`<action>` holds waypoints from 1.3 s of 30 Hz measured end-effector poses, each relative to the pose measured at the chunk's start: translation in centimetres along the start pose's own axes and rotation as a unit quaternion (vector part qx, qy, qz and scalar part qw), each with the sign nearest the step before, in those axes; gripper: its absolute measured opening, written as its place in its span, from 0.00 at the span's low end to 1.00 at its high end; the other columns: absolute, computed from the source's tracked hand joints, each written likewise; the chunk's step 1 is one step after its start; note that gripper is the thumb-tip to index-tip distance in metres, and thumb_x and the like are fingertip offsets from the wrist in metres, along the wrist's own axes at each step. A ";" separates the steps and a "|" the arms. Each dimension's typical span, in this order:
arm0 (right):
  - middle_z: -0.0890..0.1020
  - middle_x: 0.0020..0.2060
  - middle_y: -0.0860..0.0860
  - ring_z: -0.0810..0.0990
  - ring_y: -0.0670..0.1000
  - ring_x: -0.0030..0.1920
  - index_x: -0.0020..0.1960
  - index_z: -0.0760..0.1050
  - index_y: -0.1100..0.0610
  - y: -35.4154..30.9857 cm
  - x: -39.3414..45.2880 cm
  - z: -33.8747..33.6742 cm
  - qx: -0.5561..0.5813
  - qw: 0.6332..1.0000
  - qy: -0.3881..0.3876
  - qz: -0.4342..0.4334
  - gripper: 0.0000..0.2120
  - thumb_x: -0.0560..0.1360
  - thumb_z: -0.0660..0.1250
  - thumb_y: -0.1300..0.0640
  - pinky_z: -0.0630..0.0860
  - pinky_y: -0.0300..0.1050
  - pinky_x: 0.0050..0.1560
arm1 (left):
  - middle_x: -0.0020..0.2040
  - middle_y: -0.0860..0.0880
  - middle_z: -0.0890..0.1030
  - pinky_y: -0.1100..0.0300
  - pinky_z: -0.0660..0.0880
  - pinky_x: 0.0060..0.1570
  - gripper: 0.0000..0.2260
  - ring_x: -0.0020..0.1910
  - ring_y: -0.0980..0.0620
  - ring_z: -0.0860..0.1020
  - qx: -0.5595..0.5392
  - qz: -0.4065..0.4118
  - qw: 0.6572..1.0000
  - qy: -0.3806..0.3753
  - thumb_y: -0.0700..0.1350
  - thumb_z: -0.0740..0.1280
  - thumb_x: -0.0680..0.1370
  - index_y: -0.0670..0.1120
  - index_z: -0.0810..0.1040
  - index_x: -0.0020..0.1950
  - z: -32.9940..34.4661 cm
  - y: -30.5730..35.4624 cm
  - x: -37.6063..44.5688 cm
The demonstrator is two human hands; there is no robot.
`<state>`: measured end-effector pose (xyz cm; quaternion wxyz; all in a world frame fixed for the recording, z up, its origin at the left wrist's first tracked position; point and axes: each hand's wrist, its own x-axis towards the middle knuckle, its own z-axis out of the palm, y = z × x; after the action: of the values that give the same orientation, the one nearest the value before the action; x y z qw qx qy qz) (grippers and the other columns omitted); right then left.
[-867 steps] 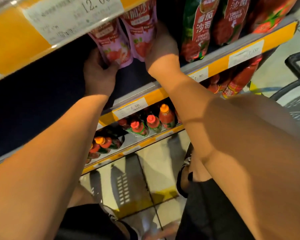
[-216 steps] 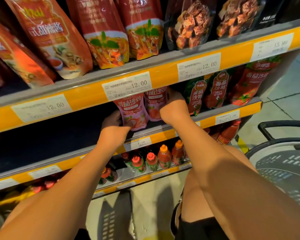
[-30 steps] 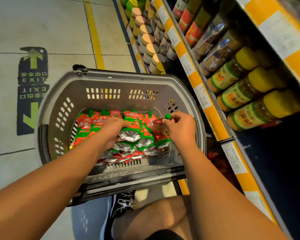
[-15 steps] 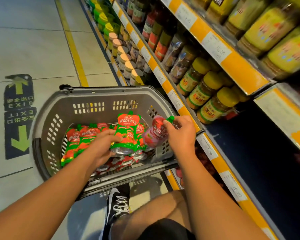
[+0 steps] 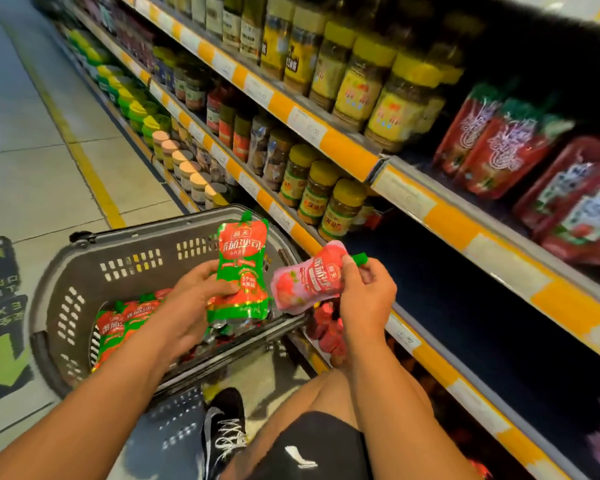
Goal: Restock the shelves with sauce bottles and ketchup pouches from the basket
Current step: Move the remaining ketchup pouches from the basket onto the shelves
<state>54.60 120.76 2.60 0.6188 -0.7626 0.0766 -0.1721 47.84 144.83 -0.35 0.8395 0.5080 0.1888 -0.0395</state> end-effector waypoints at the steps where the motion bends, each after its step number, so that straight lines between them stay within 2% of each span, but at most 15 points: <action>1: 0.83 0.30 0.43 0.79 0.38 0.30 0.38 0.77 0.53 -0.1 -0.3 -1.0 0.014 1.000 0.019 0.009 0.12 0.79 0.72 0.51 0.70 0.30 0.27 | 0.62 0.37 0.83 0.39 0.78 0.61 0.22 0.59 0.35 0.81 0.004 0.003 1.000 -0.011 0.30 0.69 0.75 0.42 0.75 0.68 0.7 0.2 -0.6; 3: 0.83 0.31 0.43 0.80 0.38 0.31 0.38 0.78 0.52 -0.2 -0.7 -3.3 0.048 0.996 0.065 0.032 0.12 0.78 0.71 0.49 0.72 0.32 0.28 | 0.61 0.39 0.84 0.43 0.81 0.57 0.23 0.59 0.36 0.83 0.016 0.010 0.999 -0.034 0.32 0.71 0.74 0.43 0.75 0.68 2.2 0.4 -1.6; 5: 0.83 0.31 0.45 0.81 0.40 0.32 0.37 0.79 0.51 -0.1 -1.0 -5.8 0.090 0.988 0.105 0.066 0.13 0.78 0.71 0.48 0.76 0.38 0.32 | 0.60 0.40 0.85 0.45 0.83 0.53 0.23 0.56 0.38 0.84 0.027 0.016 0.998 -0.050 0.34 0.72 0.73 0.44 0.76 0.67 3.7 0.4 -2.4; 7: 0.85 0.33 0.49 0.84 0.47 0.36 0.37 0.81 0.50 0.1 -1.2 -8.3 0.146 0.975 0.127 0.106 0.12 0.78 0.72 0.49 0.82 0.48 0.38 | 0.59 0.39 0.85 0.48 0.85 0.47 0.21 0.51 0.40 0.86 0.037 0.025 0.997 -0.067 0.36 0.73 0.73 0.42 0.76 0.66 5.5 0.3 -3.1; 9: 0.87 0.37 0.53 0.87 0.52 0.40 0.38 0.83 0.50 0.2 -1.5 -10.8 0.193 0.961 0.138 0.139 0.10 0.78 0.73 0.49 0.84 0.51 0.40 | 0.58 0.38 0.85 0.51 0.84 0.42 0.22 0.50 0.40 0.86 0.050 0.027 0.994 -0.090 0.38 0.74 0.72 0.41 0.77 0.65 7.4 0.1 -3.7; 12: 0.88 0.42 0.53 0.88 0.51 0.44 0.43 0.83 0.50 0.2 -2.1 -14.3 0.215 0.951 0.159 0.157 0.08 0.78 0.73 0.48 0.84 0.50 0.41 | 0.56 0.37 0.85 0.50 0.84 0.43 0.23 0.50 0.38 0.86 0.073 0.014 0.990 -0.119 0.39 0.76 0.70 0.41 0.77 0.65 10.0 -0.5 -4.6; 15: 0.88 0.43 0.52 0.88 0.50 0.45 0.49 0.83 0.53 0.0 -2.7 -17.8 0.236 0.938 0.187 0.172 0.08 0.79 0.72 0.48 0.84 0.51 0.43 | 0.56 0.38 0.86 0.46 0.83 0.47 0.24 0.52 0.36 0.86 0.114 0.004 0.983 -0.141 0.38 0.77 0.69 0.42 0.77 0.64 12.7 -1.4 -5.3; 21: 0.87 0.38 0.52 0.87 0.49 0.39 0.44 0.81 0.57 -0.1 -3.2 -25.1 0.267 0.912 0.243 0.195 0.09 0.78 0.74 0.52 0.83 0.50 0.42 | 0.54 0.39 0.86 0.42 0.82 0.52 0.22 0.51 0.37 0.86 0.172 -0.011 0.968 -0.185 0.36 0.78 0.71 0.42 0.78 0.63 18.8 -4.1 -6.2; 25: 0.87 0.37 0.52 0.86 0.49 0.37 0.44 0.80 0.56 0.4 -3.8 -30.2 0.274 0.896 0.277 0.211 0.08 0.78 0.74 0.53 0.82 0.47 0.38 | 0.52 0.38 0.87 0.49 0.84 0.42 0.22 0.48 0.36 0.86 0.186 -0.018 0.959 -0.213 0.37 0.79 0.69 0.40 0.79 0.61 23.4 -6.4 -6.9; 27: 0.86 0.35 0.51 0.85 0.48 0.36 0.43 0.80 0.56 0.8 -4.0 -32.7 0.270 0.890 0.300 0.212 0.09 0.78 0.74 0.53 0.81 0.47 0.38 | 0.51 0.38 0.87 0.49 0.84 0.40 0.23 0.48 0.37 0.87 0.197 -0.023 0.953 -0.228 0.37 0.79 0.69 0.41 0.79 0.62 25.5 -7.7 -7.2; 29: 0.85 0.34 0.51 0.84 0.49 0.36 0.42 0.79 0.55 1.2 -4.2 -35.1 0.264 0.887 0.315 0.213 0.10 0.78 0.74 0.52 0.80 0.47 0.40 | 0.51 0.38 0.87 0.44 0.84 0.46 0.22 0.48 0.36 0.86 0.221 -0.022 0.944 -0.244 0.38 0.79 0.70 0.42 0.79 0.62 27.4 -9.1 -7.5; 32: 0.82 0.34 0.52 0.81 0.49 0.34 0.39 0.76 0.54 1.7 -4.6 -38.1 0.246 0.885 0.334 0.211 0.12 0.78 0.73 0.52 0.77 0.44 0.35 | 0.50 0.39 0.87 0.38 0.82 0.53 0.19 0.48 0.36 0.86 0.247 -0.025 0.934 -0.257 0.37 0.79 0.71 0.43 0.79 0.59 29.9 -11.2 -7.9; 36: 0.77 0.34 0.55 0.76 0.49 0.31 0.36 0.72 0.54 2.3 -4.9 -41.5 0.199 0.889 0.360 0.200 0.15 0.78 0.72 0.54 0.71 0.39 0.29 | 0.50 0.40 0.87 0.50 0.83 0.40 0.19 0.46 0.39 0.87 0.266 -0.045 0.919 -0.288 0.35 0.78 0.71 0.43 0.79 0.60 33.0 -13.7 -8.7; 39: 0.78 0.32 0.53 0.77 0.49 0.32 0.36 0.72 0.56 2.4 -5.0 -43.8 0.176 0.893 0.361 0.204 0.15 0.78 0.73 0.55 0.73 0.44 0.32 | 0.50 0.41 0.87 0.54 0.82 0.38 0.20 0.46 0.41 0.87 0.286 -0.062 0.898 -0.327 0.31 0.76 0.72 0.43 0.77 0.60 34.8 -15.3 -9.2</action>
<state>34.56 81.70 7.05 0.6942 -0.4941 0.4168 -0.3165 45.03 106.10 4.43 0.6682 0.6720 -0.0850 -0.3078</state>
